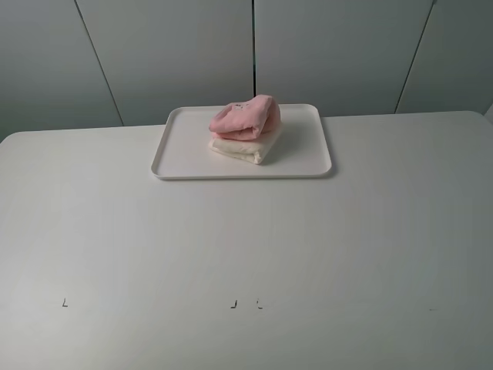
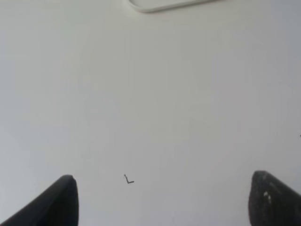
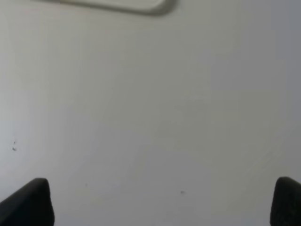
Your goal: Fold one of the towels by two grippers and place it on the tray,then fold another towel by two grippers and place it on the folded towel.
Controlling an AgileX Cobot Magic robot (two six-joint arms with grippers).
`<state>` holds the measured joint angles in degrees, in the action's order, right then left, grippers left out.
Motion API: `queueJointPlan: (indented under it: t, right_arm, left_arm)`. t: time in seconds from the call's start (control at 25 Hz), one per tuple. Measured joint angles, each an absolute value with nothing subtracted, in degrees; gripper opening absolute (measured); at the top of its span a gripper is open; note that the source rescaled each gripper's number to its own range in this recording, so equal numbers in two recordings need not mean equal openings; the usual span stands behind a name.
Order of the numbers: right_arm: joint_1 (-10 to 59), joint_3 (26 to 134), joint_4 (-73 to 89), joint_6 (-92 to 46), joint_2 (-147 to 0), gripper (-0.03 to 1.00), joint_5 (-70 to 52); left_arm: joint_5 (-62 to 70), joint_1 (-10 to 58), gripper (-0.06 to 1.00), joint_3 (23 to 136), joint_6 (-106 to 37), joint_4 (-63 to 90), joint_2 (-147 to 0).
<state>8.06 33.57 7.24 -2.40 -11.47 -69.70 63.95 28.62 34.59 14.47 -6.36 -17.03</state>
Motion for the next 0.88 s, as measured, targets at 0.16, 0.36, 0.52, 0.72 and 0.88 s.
queueJointPlan:
  t: [0.16,0.36,0.52,0.72,0.88]
  right_arm:
    - [8.06,33.57,7.47,-2.18,-2.71,1.0,-69.75]
    - [8.06,32.52,7.98,-4.76,-0.18,1.0,-70.13]
    - [8.06,31.49,8.35,-7.51,-0.18,1.0,-70.12]
    - [8.06,29.57,10.03,-11.2,-0.18,1.0,-64.68]
    - [8.39,29.42,10.81,-11.92,-0.09,1.0,-63.64]
  left_arm:
    - [66.09,28.62,0.94,32.57,14.58,-7.03,-5.56]
    - [67.85,28.62,0.94,31.68,13.53,-6.7,-0.41]
    - [64.09,28.62,0.94,30.38,7.14,-5.17,-0.12]
    - [62.59,28.62,0.94,29.41,3.02,-3.63,0.0]
    - [62.45,28.62,0.94,29.31,2.62,-3.3,0.0]
